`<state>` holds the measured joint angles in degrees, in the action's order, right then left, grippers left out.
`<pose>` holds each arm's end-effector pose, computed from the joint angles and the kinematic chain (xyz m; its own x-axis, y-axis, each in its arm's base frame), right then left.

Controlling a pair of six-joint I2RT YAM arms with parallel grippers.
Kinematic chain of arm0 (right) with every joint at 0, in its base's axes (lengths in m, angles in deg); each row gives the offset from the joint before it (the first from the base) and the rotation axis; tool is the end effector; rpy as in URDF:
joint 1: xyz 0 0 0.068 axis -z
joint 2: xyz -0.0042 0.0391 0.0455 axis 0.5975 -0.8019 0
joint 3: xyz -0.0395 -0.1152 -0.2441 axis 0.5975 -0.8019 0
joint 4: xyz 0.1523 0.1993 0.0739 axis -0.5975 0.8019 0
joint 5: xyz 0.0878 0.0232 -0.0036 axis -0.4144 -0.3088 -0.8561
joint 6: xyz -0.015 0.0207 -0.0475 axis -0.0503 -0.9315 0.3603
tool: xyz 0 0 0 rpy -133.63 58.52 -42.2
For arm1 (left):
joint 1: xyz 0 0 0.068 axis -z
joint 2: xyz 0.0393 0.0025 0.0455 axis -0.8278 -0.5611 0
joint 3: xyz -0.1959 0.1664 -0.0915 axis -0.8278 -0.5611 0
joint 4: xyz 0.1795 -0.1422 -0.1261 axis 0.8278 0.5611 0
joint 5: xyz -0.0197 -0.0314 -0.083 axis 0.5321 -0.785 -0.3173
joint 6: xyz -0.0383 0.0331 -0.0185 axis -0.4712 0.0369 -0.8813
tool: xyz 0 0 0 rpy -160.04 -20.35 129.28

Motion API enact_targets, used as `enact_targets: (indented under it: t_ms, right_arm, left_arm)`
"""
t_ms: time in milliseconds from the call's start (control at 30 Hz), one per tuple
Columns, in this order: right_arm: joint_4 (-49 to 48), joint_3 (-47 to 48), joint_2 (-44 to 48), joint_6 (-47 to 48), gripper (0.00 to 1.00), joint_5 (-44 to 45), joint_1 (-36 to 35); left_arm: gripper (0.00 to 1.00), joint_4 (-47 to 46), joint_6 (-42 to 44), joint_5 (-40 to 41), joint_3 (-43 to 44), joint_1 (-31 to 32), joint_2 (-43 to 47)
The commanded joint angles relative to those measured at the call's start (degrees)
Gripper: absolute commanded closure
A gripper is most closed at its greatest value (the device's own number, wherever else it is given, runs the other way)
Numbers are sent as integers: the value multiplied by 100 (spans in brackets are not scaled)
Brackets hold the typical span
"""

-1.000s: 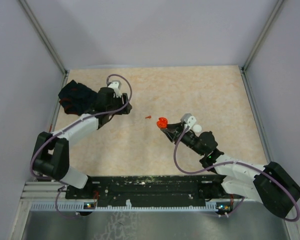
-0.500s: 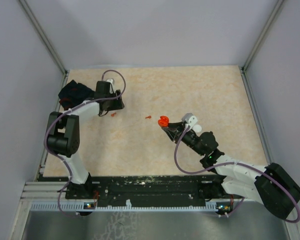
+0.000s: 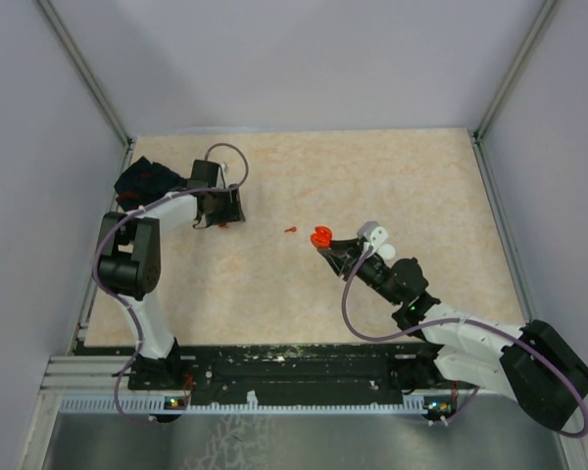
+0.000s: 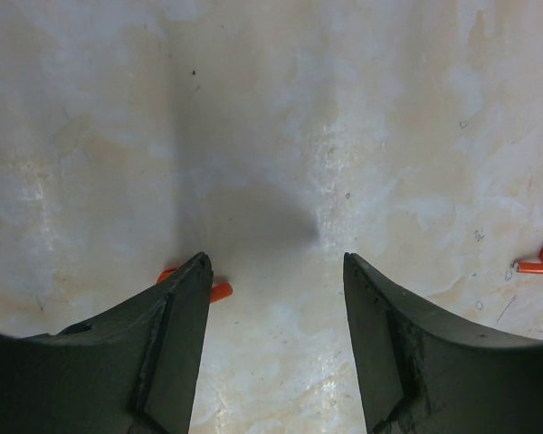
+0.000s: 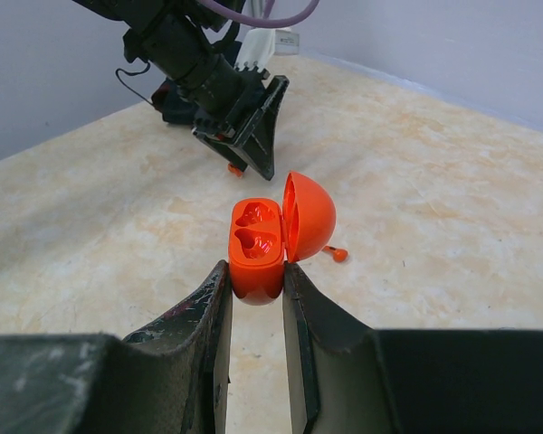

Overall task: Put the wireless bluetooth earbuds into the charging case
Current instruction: Pick up the earbud from the center of the board.

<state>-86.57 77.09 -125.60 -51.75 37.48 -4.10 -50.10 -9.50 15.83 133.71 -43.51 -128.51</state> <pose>0.1508 0.1370 0.2188 0.0327 0.1295 -0.9910 -0.7600 0.6472 0.0595 0.3871 -0.0885 0.1709 -0.8257 -0.0774 -0.5587 0.0652 0.9708 -0.2308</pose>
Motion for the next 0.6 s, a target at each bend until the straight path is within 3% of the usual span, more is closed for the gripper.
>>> enact_targets:
  t_ms: [0,433,567]
  right_arm:
    - [-163,19,189,66,100,62,-69]
    - [-134,22,252,37,100,21,-69]
    - [-125,28,252,38,100,17,-69]
  left_arm:
    - [35,403,11,-105,-9,-15,177]
    - [35,284,16,-422,-240,-14,869]
    - [36,379,133,60,-159,-14,1024]
